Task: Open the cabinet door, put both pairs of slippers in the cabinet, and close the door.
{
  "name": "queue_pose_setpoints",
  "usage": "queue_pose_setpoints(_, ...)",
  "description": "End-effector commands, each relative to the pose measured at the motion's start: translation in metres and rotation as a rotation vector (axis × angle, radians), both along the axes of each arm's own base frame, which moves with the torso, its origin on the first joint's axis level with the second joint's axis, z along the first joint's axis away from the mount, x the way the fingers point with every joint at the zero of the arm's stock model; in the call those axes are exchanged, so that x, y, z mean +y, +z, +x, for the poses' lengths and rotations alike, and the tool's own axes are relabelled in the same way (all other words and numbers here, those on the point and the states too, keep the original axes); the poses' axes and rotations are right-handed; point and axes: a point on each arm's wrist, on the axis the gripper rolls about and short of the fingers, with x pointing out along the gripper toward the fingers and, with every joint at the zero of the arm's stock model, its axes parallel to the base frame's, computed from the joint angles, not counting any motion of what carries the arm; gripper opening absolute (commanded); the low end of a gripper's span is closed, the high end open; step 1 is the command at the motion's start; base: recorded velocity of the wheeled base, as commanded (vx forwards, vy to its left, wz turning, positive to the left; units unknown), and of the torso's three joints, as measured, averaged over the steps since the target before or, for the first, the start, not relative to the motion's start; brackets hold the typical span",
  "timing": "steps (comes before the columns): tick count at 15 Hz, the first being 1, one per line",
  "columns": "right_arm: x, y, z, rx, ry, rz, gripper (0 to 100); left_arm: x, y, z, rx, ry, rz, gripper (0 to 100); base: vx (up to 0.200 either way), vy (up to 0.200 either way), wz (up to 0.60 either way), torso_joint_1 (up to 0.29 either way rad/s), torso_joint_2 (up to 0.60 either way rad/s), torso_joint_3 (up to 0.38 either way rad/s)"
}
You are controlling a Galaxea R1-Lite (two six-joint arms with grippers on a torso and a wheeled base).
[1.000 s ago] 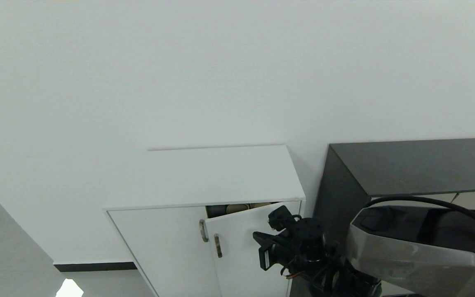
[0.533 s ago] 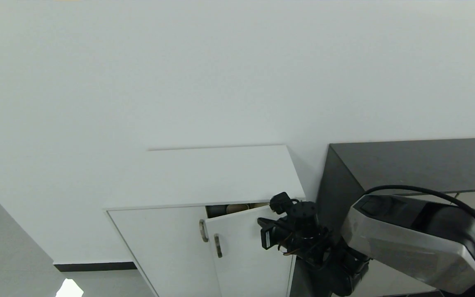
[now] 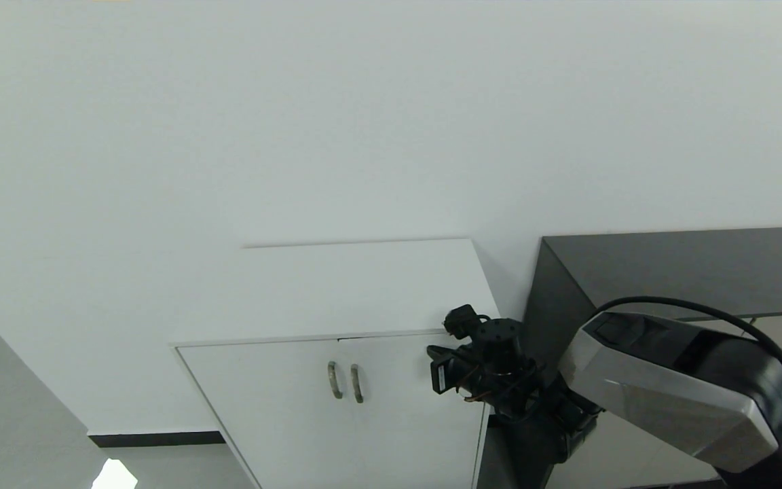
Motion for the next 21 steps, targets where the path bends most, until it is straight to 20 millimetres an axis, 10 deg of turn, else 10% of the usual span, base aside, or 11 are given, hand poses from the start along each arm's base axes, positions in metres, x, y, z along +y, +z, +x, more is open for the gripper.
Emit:
queue_pose_setpoints(1, 0.001, 0.0, 0.002, -0.004, -0.001, 0.003, 0, 0.0, 0.0, 0.0, 0.001, 0.0, 0.0, 0, 0.0, 0.0, 0.0, 0.0, 0.0, 0.0)
queue_pose_setpoints(8, -0.002, 0.002, 0.0, -0.014, -0.017, -0.011, 0, 0.0, 0.0, 0.0, 0.0, 0.0, -0.002, 0, 0.0, 0.0, 0.0, 0.0, 0.0, 0.0)
queue_pose_setpoints(13, -0.041, 0.057, -0.065, -0.028, -0.131, -0.059, 0, 0.0, 0.0, 0.0, 0.001, 0.0, -0.002, 0, 0.0, 0.0, 0.0, 0.0, 0.0, 0.0)
queue_pose_setpoints(17, -0.135, 0.108, -0.107, -0.07, -0.363, -0.095, 0, 0.0, 0.0, 0.0, 0.001, 0.002, -0.003, 0, 0.0, 0.0, 0.0, 0.0, 0.0, 0.0)
queue_pose_setpoints(21, -0.225, 0.114, -0.166, -0.05, -0.584, -0.173, 0, 0.0, 0.0, 0.0, 0.0, 0.003, -0.005, 0, 0.0, 0.0, 0.0, 0.0, 0.0, 0.0)
